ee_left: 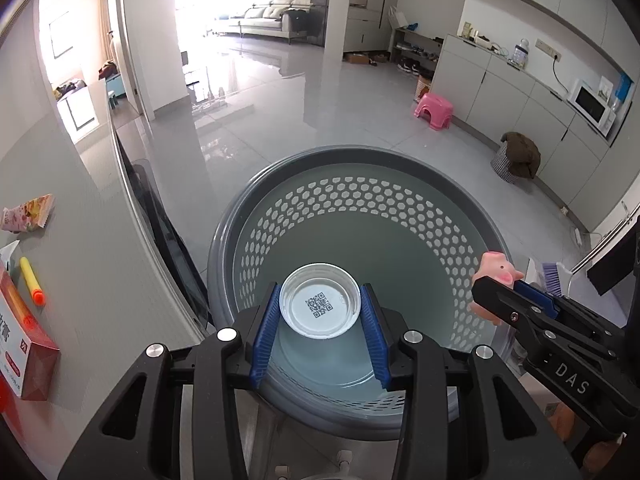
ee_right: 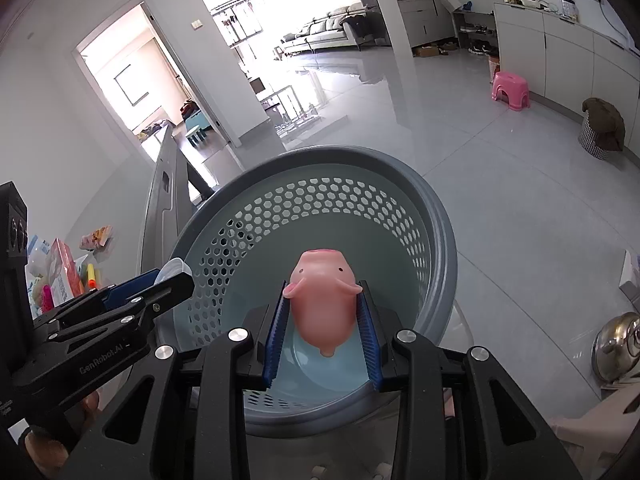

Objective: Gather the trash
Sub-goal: 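Open both grippers to drop the pig toy and bottle cap into the basket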

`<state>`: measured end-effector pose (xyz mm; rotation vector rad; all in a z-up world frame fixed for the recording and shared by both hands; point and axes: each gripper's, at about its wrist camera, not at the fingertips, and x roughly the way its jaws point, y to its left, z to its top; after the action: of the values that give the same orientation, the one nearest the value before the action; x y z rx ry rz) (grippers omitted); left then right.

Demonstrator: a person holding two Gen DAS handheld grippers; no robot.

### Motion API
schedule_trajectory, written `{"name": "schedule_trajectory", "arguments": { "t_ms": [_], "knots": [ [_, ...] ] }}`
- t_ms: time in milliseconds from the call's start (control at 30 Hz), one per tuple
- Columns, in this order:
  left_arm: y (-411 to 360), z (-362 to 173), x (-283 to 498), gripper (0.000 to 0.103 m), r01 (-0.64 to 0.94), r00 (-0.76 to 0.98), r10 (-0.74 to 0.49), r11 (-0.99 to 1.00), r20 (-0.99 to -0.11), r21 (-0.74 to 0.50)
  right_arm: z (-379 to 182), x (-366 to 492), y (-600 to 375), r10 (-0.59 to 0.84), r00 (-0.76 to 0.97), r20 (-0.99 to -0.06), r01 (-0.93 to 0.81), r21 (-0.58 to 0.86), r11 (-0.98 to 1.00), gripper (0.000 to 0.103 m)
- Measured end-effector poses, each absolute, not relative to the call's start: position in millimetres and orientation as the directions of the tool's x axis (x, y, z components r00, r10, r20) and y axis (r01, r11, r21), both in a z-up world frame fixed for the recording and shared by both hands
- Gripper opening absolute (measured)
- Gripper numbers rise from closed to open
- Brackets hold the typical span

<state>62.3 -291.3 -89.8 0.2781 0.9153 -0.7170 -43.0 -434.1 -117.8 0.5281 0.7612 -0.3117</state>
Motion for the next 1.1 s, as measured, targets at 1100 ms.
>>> {"name": "schedule_trajectory", "arguments": {
  "t_ms": [1100],
  "knots": [
    [-279,-77,63,0.055,0.651,0.428,-0.450,0.755,-0.784,-0.079,-109,-53,-428,-0.091,0.715,-0.693,0.441,0.346,0.828,0.051]
  ]
}}
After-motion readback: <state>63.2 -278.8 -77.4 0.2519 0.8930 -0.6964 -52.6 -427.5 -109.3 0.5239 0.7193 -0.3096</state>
